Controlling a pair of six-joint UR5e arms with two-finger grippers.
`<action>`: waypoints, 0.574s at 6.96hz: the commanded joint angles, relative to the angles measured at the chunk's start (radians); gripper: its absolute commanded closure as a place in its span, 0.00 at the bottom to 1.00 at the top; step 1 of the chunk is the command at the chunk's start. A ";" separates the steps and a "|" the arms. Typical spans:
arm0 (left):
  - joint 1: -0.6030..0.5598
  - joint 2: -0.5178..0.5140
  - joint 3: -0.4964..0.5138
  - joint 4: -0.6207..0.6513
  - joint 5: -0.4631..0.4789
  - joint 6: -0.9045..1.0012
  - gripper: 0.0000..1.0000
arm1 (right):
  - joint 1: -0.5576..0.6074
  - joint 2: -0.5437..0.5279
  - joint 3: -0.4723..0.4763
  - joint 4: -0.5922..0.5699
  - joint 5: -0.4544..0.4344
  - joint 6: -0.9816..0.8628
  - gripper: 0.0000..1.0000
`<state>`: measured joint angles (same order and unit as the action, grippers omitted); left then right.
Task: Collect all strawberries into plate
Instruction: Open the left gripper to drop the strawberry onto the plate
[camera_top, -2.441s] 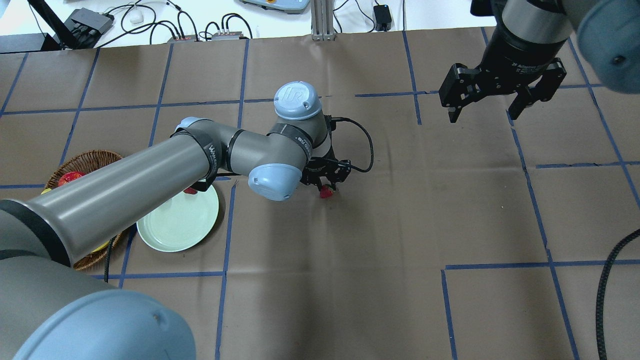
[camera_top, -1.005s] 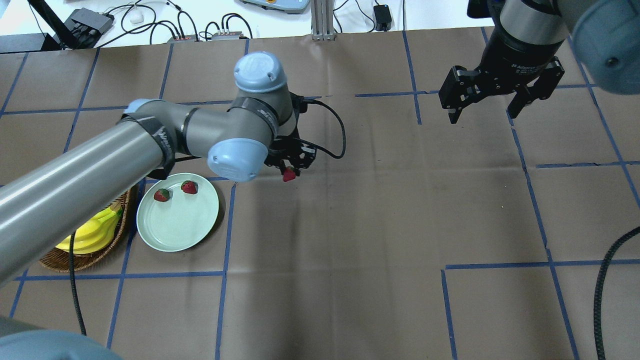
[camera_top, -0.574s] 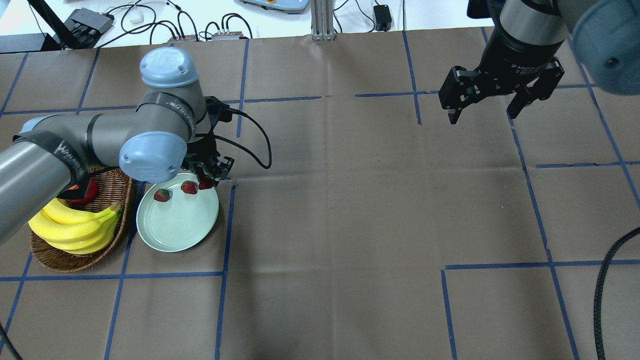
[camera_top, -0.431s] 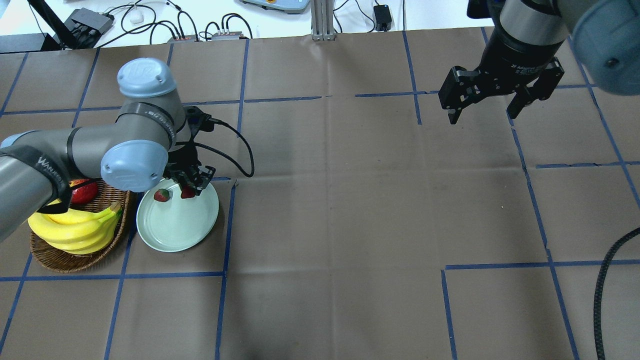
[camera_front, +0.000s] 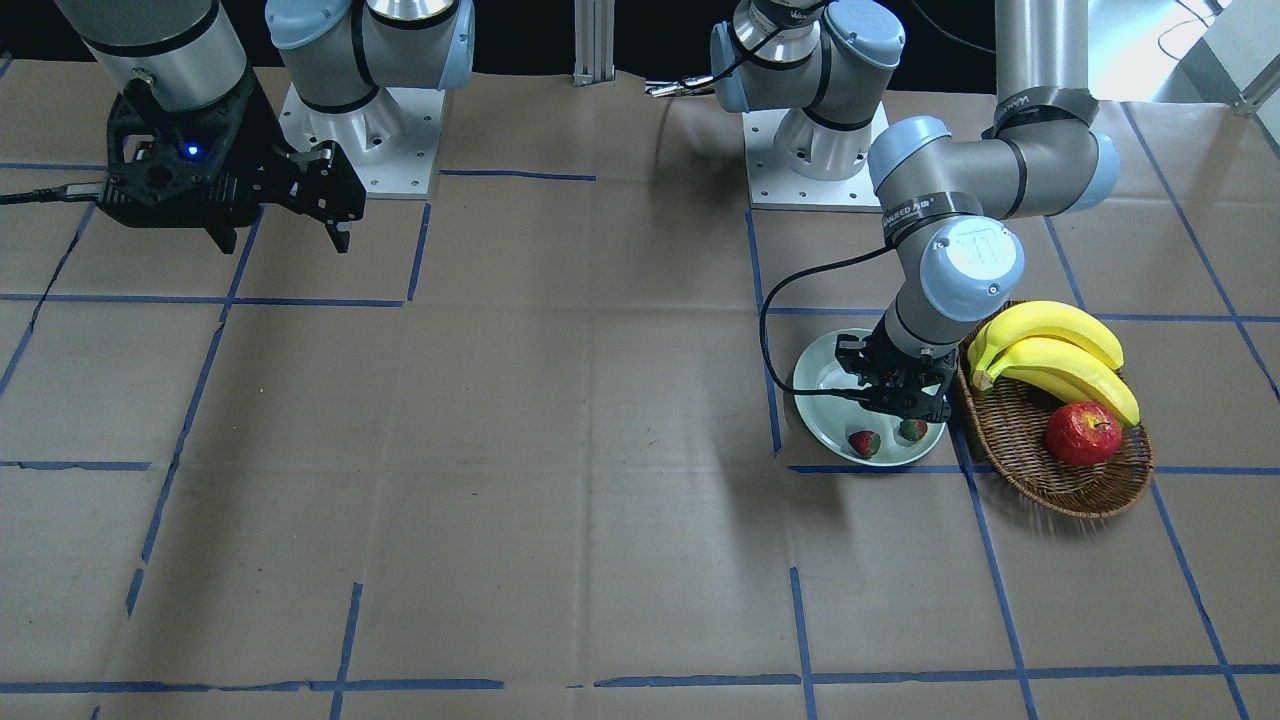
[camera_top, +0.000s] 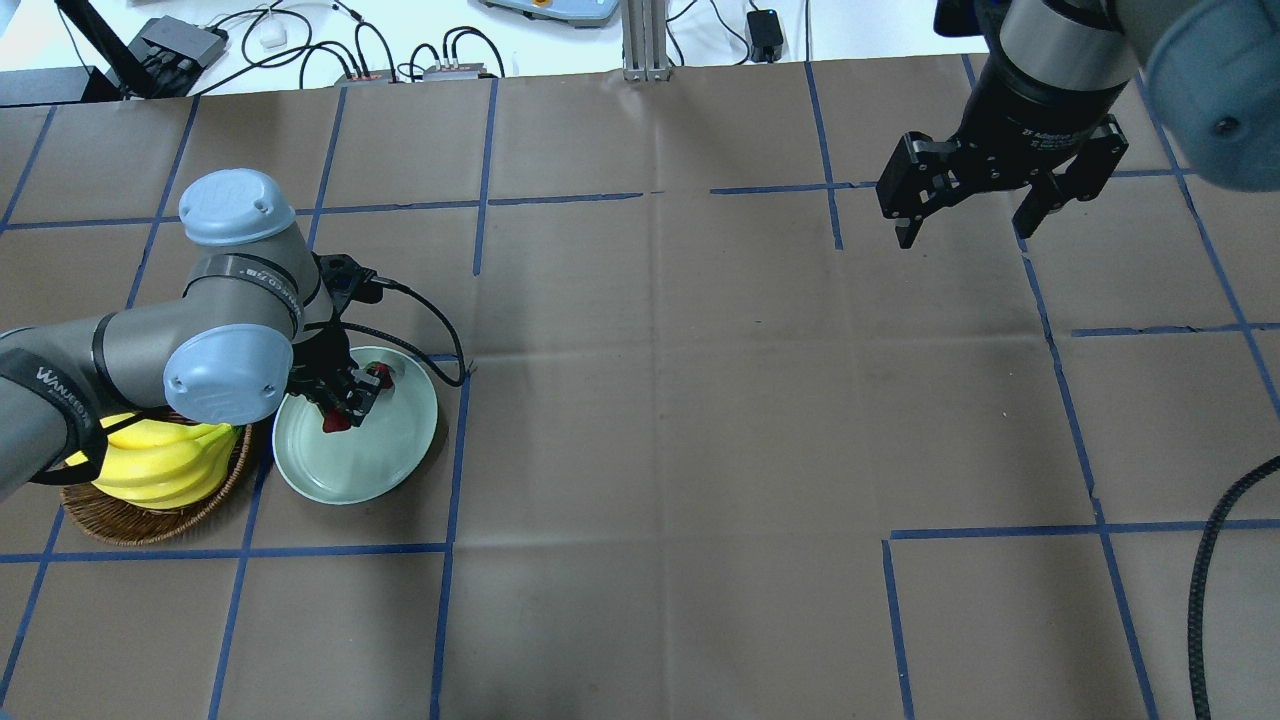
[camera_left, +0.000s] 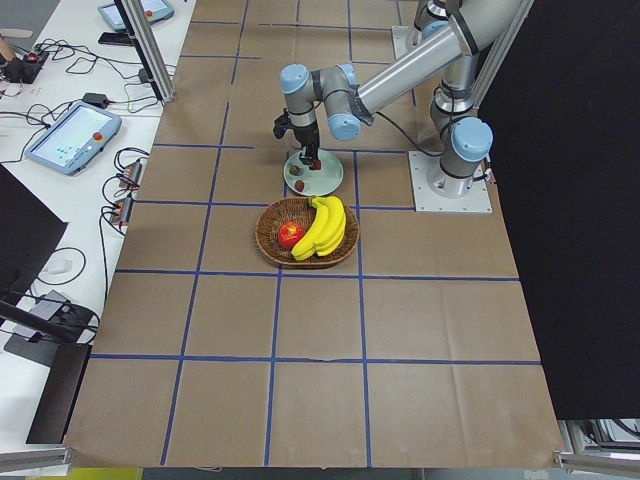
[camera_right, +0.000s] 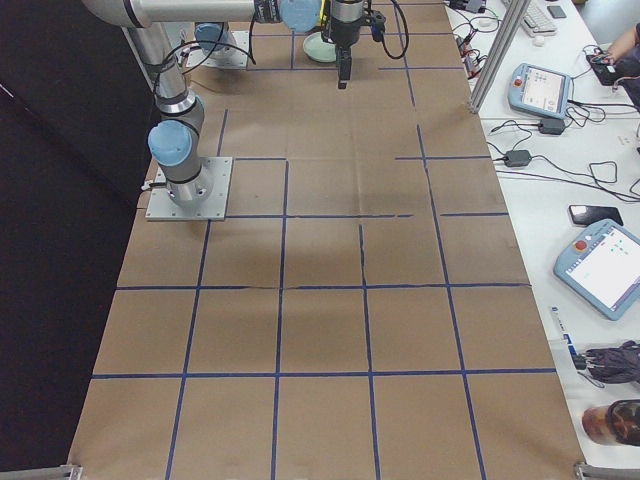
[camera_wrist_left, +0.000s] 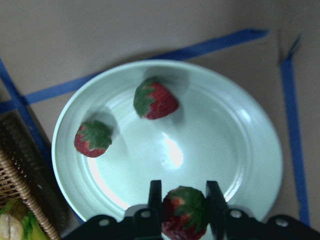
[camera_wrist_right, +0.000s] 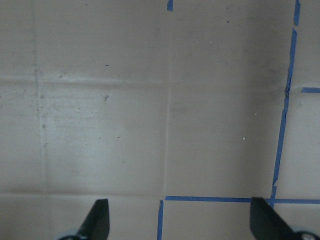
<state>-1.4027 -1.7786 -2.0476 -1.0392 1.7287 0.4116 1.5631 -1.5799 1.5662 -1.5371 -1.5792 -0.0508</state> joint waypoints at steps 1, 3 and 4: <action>0.004 0.011 0.000 0.004 0.000 -0.007 0.09 | 0.000 0.000 0.000 0.000 0.002 0.000 0.00; -0.028 0.039 0.003 -0.007 -0.024 -0.110 0.03 | 0.000 0.000 0.000 0.002 0.004 0.000 0.00; -0.045 0.066 0.003 -0.021 -0.100 -0.158 0.03 | 0.000 0.000 0.000 0.002 0.002 0.000 0.00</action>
<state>-1.4260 -1.7395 -2.0458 -1.0473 1.6900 0.3191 1.5631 -1.5800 1.5662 -1.5357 -1.5764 -0.0506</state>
